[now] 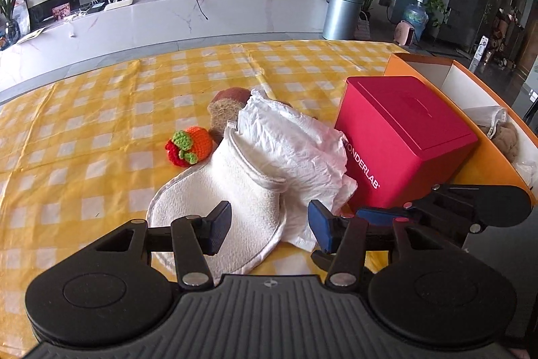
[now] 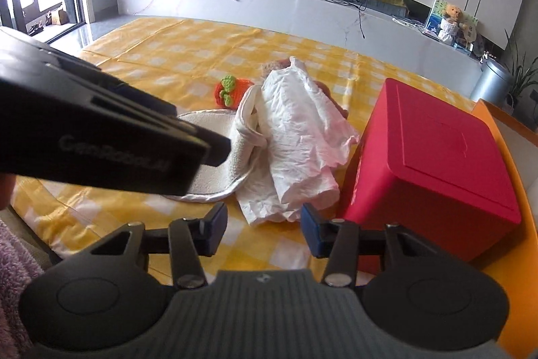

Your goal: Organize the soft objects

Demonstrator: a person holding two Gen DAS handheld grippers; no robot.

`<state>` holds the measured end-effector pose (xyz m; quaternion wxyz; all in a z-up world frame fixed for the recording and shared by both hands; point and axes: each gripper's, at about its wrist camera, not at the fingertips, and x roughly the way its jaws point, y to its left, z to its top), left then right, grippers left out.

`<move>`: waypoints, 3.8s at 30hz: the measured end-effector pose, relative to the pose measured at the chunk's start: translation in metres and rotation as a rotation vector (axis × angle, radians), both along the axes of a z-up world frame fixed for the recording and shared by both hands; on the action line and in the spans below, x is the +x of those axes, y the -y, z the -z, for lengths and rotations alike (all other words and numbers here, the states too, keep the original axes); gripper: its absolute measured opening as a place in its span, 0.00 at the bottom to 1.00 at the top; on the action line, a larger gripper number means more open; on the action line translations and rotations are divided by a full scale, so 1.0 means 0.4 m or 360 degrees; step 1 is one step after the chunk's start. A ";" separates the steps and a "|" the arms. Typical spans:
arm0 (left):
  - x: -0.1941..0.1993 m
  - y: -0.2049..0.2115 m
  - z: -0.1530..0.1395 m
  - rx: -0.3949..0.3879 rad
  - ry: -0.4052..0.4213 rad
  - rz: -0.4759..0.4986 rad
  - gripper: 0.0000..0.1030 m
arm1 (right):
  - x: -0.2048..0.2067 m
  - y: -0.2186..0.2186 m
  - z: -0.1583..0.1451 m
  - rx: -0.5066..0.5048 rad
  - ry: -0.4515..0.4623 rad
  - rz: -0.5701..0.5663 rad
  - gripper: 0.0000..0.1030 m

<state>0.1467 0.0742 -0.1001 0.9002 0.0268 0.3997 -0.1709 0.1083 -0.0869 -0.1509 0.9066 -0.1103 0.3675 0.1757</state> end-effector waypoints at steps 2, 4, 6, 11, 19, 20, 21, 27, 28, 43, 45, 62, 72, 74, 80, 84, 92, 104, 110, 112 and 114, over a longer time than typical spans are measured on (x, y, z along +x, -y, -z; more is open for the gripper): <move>0.025 0.012 0.017 0.0017 -0.0012 0.0006 0.59 | 0.012 -0.010 0.006 -0.0013 0.0007 -0.0012 0.46; 0.042 0.019 0.031 0.0035 -0.0011 0.0005 0.56 | 0.020 -0.016 0.011 -0.0023 0.0013 -0.0024 0.46; 0.057 0.018 0.044 0.0027 -0.0030 0.0001 0.43 | 0.026 -0.021 0.015 -0.0037 0.0019 -0.0034 0.46; 0.060 -0.004 0.054 -0.0074 -0.0052 -0.0026 0.08 | 0.033 -0.023 0.025 -0.0046 0.0022 -0.0039 0.46; -0.025 -0.133 0.000 -0.0131 -0.0176 -0.0275 0.07 | 0.009 -0.038 -0.003 -0.0070 0.0119 -0.0102 0.46; -0.032 -0.158 0.004 -0.0141 -0.0203 -0.0330 0.07 | 0.008 -0.046 -0.007 -0.0085 0.0138 -0.0120 0.46; -0.038 -0.180 0.011 -0.0132 -0.0222 -0.0384 0.07 | 0.009 -0.054 -0.009 -0.0108 0.0164 -0.0137 0.47; -0.048 -0.253 0.036 -0.0122 -0.0310 -0.0642 0.07 | 0.058 -0.109 0.012 -0.0334 0.0275 -0.0162 0.69; -0.048 -0.255 0.043 -0.0094 -0.0319 -0.0672 0.07 | 0.074 -0.115 0.020 -0.0371 0.0275 -0.0173 0.69; -0.029 -0.299 0.098 -0.0034 -0.0471 -0.0871 0.27 | 0.111 -0.136 0.095 -0.0404 0.0079 -0.0111 0.16; -0.031 -0.304 0.098 -0.0056 -0.0476 -0.0880 0.30 | 0.099 -0.136 0.081 -0.0366 0.0077 -0.0119 0.10; -0.036 -0.283 0.104 -0.0218 -0.0493 -0.0711 0.41 | 0.046 -0.107 0.030 0.0414 -0.0291 0.0026 0.09; -0.071 -0.347 0.075 -0.0395 -0.0354 -0.0969 0.85 | 0.059 -0.165 0.073 0.0459 -0.0334 -0.0076 0.09; -0.062 -0.339 0.076 -0.0409 -0.0357 -0.0916 0.85 | 0.066 -0.162 0.077 0.0475 -0.0352 -0.0066 0.09; -0.061 -0.293 0.054 -0.0430 -0.0238 -0.0719 0.85 | 0.071 -0.155 0.082 0.0503 -0.0368 -0.0059 0.09; -0.061 -0.277 0.051 -0.0479 -0.0217 -0.0617 0.88 | 0.080 -0.140 0.088 0.0566 -0.0407 -0.0041 0.09; -0.035 -0.296 0.093 -0.0287 -0.0370 -0.0874 0.81 | 0.078 -0.131 0.091 0.0579 -0.0405 -0.0044 0.08; -0.017 -0.305 0.122 -0.0134 -0.0415 -0.1031 0.91 | 0.074 -0.137 0.088 0.0566 -0.0395 -0.0052 0.09; -0.014 -0.267 0.115 -0.0103 -0.0370 -0.0875 0.38 | 0.072 -0.138 0.086 0.0564 -0.0390 -0.0064 0.08; -0.014 -0.263 0.112 -0.0148 -0.0365 -0.0828 0.24 | 0.073 -0.134 0.083 0.0571 -0.0397 -0.0066 0.08; -0.021 -0.267 0.103 -0.0196 -0.0338 -0.0817 0.20 | 0.073 -0.122 0.071 0.0590 -0.0402 -0.0059 0.08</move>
